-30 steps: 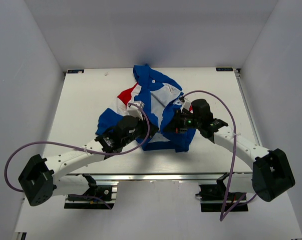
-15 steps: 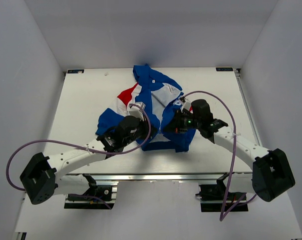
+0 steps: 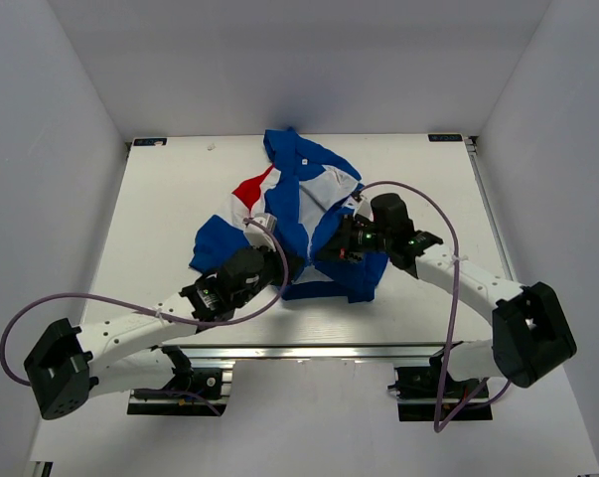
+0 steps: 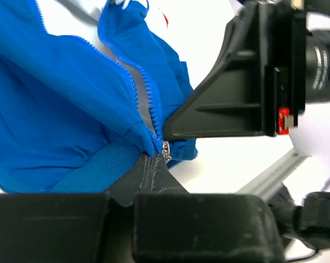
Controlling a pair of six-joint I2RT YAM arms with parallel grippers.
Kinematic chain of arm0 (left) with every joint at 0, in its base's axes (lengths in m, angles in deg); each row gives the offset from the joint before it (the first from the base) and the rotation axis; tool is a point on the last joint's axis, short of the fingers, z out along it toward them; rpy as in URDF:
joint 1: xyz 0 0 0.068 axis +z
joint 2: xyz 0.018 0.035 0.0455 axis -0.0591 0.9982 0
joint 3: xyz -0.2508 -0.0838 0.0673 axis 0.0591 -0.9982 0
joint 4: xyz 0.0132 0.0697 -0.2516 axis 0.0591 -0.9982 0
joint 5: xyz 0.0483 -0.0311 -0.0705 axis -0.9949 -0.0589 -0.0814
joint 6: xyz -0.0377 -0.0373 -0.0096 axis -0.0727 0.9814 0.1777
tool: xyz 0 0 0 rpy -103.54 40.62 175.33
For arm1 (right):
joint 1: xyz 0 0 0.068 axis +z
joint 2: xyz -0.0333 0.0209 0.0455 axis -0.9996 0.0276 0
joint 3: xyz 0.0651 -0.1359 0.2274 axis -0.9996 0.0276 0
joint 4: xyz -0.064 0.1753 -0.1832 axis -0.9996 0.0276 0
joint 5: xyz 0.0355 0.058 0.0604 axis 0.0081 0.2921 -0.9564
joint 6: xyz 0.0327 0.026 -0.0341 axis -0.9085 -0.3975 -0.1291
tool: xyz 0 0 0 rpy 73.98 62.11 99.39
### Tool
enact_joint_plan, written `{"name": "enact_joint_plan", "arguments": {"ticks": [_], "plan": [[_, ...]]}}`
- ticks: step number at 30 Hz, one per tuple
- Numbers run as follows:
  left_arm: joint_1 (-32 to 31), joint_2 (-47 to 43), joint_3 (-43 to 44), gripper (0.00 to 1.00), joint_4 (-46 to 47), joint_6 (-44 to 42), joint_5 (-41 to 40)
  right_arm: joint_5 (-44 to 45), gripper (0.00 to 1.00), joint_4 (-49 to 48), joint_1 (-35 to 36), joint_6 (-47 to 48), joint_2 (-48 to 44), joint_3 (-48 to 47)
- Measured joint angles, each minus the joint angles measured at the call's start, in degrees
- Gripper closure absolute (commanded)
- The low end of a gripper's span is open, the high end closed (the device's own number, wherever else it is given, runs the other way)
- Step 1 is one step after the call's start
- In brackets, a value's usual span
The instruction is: Zip up the jacket
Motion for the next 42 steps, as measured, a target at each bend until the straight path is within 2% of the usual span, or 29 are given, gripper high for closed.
{"name": "enact_joint_plan", "arguments": {"ticks": [8,13,25,34,36,40,42], "plan": [[-6.6,0.0,0.0,1.0,0.0,-4.5,-9.4,-2.5,1.0,2.1,0.0,-0.5,2.3,-2.1],[-7.6,0.2,0.0,1.0,-0.2,-5.7,-11.2,-2.3,1.0,2.3,-0.6,0.5,0.6,-1.4],[-9.4,0.2,0.5,1.0,-0.5,-6.7,-12.9,-7.8,1.0,3.5,-3.1,3.5,-0.9,-1.3],[-9.9,3.7,5.9,1.0,-5.7,-3.6,-15.9,-10.3,0.84,-0.4,-4.2,5.8,-0.8,1.3],[-10.1,5.3,7.5,1.0,-7.6,-2.6,-16.4,-9.9,0.74,-0.4,-4.0,6.2,-0.7,2.1],[-10.3,7.0,10.3,1.0,-11.3,-0.2,-17.9,-7.6,0.63,0.4,-3.0,8.2,-0.8,2.4],[-10.3,7.1,11.3,1.0,-12.9,0.9,-18.7,-6.5,0.52,0.7,-2.6,9.0,-1.3,2.7]]}}
